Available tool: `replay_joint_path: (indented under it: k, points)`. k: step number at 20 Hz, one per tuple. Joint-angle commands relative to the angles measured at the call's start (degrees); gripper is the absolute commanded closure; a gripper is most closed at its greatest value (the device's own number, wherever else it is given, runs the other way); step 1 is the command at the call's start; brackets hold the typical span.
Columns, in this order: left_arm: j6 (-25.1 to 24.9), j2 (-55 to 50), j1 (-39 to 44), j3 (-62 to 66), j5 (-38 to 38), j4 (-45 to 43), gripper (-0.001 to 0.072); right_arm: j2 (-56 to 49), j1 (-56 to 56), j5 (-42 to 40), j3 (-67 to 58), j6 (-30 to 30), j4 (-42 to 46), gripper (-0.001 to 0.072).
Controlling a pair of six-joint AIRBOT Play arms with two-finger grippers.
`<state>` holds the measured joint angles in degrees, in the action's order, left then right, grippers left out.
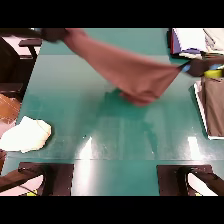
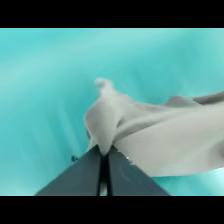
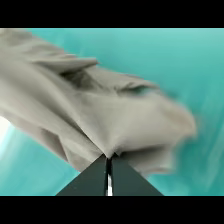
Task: Fold the shirts.
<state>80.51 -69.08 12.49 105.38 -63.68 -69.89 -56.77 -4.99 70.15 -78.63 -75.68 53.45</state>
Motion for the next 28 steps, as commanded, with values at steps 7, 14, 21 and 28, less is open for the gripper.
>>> replay_joint_path:
  k: [7, 14, 21, 28]
  points:
    - [0.0, 20.3, 0.0, 9.0, 1.3, -0.4, 0.0688, 8.8, 5.8, 9.0, -25.0, -5.6, 0.7, 0.0697]
    - [0.0, 11.5, 0.0, 3.1, -7.9, -8.9, 0.0687, -8.8, 6.4, 19.0, -33.3, -10.5, 0.7, 0.0697]
    - [0.1, -12.6, 0.0, -12.4, -5.5, -10.6, 0.0686, -31.9, 1.1, 15.2, -17.8, -6.3, 0.7, 0.0697]
    - [3.7, -25.4, -4.7, -12.6, -2.6, -7.0, 0.0116, -43.6, 0.0, 11.0, -24.9, -5.9, 0.1, 0.0281]
